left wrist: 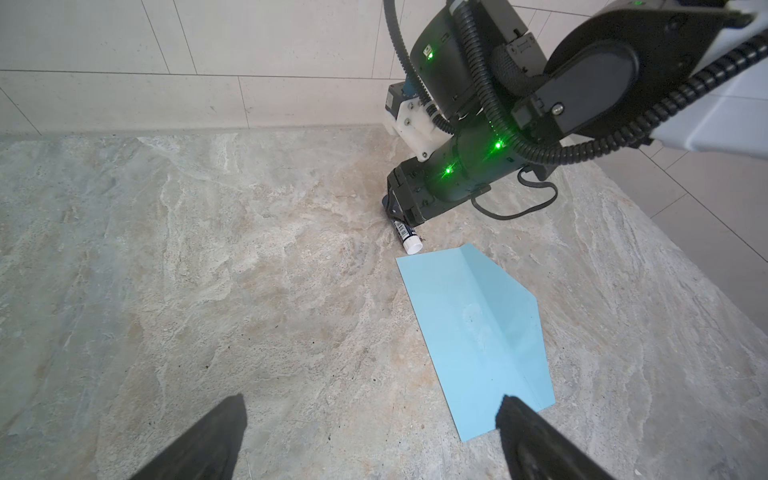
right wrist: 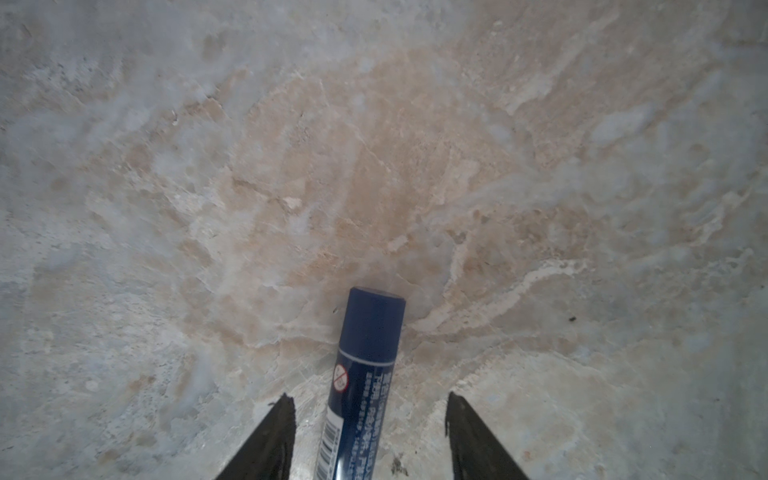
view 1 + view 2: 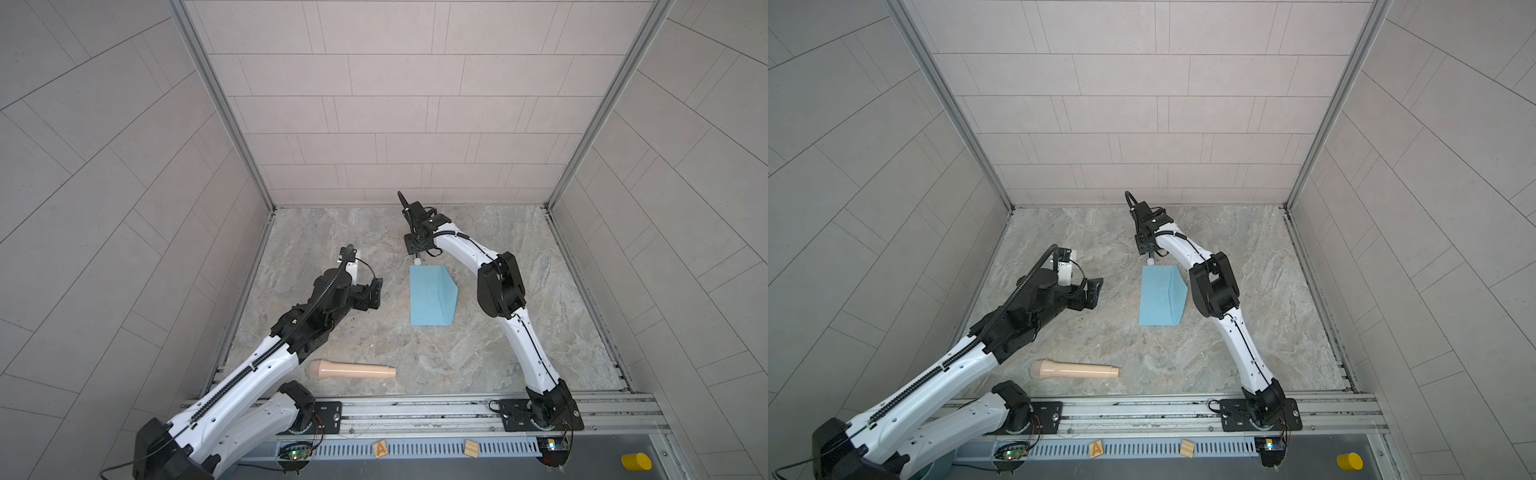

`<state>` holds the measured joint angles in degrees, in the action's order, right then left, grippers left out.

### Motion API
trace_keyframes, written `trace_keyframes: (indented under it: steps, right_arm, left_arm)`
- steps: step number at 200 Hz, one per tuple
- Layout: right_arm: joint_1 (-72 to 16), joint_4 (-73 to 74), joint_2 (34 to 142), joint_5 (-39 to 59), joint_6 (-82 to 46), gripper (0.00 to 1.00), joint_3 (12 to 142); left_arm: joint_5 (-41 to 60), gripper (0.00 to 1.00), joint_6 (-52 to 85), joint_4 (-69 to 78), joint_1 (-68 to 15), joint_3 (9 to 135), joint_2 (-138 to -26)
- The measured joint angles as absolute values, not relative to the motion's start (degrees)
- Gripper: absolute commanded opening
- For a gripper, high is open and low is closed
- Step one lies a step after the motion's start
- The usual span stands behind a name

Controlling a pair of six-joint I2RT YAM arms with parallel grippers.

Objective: Place the letter into the envelope and seal it
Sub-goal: 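Reach the right gripper to the blue glue stick and grasp it, then lift the glue stick with the right gripper toward the left gripper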

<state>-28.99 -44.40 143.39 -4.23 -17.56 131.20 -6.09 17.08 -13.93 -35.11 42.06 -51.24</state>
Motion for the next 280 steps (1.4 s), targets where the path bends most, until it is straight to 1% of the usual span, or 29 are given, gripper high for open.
trace_keyframes:
  steps: [33,71,107,121,173,244,261,280]
  right_arm:
    - [-29.0,-45.3,145.8,-4.9,-18.0,0.47,134.0]
    - [-29.0,-46.0,148.0,-5.0,-18.6,0.41,136.8]
    - [-29.0,-46.7,149.1,-5.0,-19.4,0.33,137.3]
    - [-29.0,-46.8,149.4,-5.0,-19.6,0.28,137.4]
    - [-29.0,-46.9,149.4,-5.1,-20.1,0.15,137.5]
    - [-28.9,-46.5,148.5,-2.7,-20.8,0.10,137.5]
    - [-28.9,-46.4,146.2,-1.6,-21.4,0.08,137.2]
    - [-28.8,-45.1,140.7,0.2,-22.2,0.07,135.2]
  left_arm:
    - [-6.1,1.00,17.1,-14.0,-35.1,42.0,-51.1]
    - [-6.1,1.00,17.1,-14.0,-35.1,41.7,-51.1]
    - [-6.1,1.00,17.1,-14.0,-35.1,41.6,-51.1]
    - [-6.1,1.00,17.1,-14.0,-35.1,41.6,-51.1]
    - [-6.1,1.00,17.1,-14.0,-35.1,41.6,-51.1]
    - [-5.6,1.00,17.1,-14.0,-35.1,41.4,-50.7]
    - [-5.1,1.00,17.1,-13.7,-35.1,41.2,-50.2]
    - [-3.9,1.00,17.1,-12.9,-35.1,40.9,-49.4]
